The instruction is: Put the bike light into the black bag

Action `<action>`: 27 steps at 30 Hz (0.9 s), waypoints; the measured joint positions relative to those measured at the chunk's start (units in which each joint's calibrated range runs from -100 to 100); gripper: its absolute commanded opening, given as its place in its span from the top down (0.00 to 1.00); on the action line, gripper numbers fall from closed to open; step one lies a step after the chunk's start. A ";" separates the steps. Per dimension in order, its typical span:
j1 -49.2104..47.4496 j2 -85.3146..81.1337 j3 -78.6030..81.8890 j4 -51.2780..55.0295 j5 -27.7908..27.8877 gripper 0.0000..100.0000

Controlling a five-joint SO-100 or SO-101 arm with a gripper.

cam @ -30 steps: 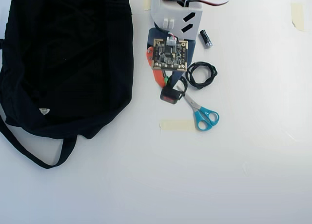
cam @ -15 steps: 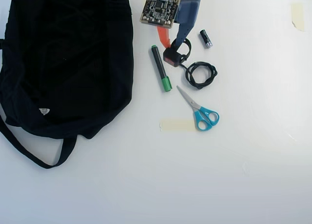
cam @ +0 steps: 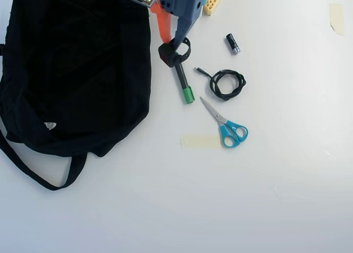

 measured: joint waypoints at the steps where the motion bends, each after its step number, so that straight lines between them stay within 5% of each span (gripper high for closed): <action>1: 0.96 0.00 0.39 -1.29 0.00 0.98; 18: 20.57 0.00 16.35 -23.27 -1.32 0.98; 27: 45.19 7.47 23.90 -34.78 3.96 0.98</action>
